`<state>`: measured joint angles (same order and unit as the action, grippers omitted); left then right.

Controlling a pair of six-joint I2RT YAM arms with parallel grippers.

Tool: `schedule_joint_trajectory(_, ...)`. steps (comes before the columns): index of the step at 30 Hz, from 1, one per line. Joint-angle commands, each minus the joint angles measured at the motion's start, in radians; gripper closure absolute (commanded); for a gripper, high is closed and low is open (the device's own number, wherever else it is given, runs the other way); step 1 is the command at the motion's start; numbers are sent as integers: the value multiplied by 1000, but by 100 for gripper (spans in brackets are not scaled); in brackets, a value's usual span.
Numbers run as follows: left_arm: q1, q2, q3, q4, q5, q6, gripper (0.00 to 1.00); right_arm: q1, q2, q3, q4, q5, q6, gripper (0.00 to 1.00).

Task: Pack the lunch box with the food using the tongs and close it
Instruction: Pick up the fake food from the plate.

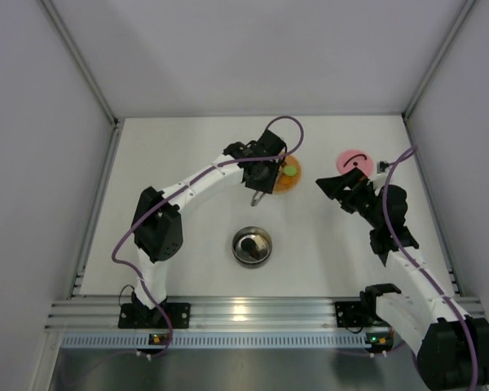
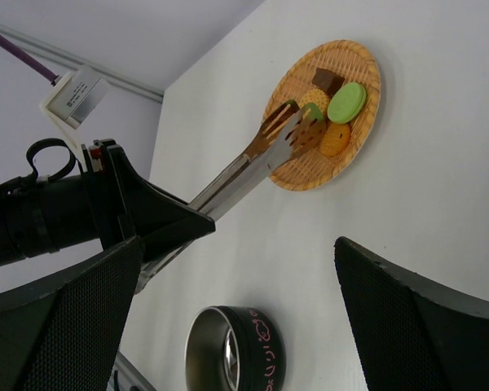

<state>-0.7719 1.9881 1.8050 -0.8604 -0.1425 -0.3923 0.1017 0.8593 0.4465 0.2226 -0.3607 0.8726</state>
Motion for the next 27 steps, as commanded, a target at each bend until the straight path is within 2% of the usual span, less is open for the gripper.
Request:
schedule_joint_trajectory(1, 6, -44, 28, 11, 11, 6, 62, -16, -9, 31, 26, -1, -18, 0)
schedule_joint_trajectory(7, 6, -86, 30, -2, 4, 7, 67, -16, -11, 29, 29, 0, -17, 1)
schedule_joint_trajectory(21, 6, -153, -32, -11, -9, 10, 70, -17, -9, 26, 32, 0, -18, 1)
schedule_joint_trajectory(27, 5, -271, -82, -34, 4, 4, 71, -17, -5, 26, 32, 2, -17, 1)
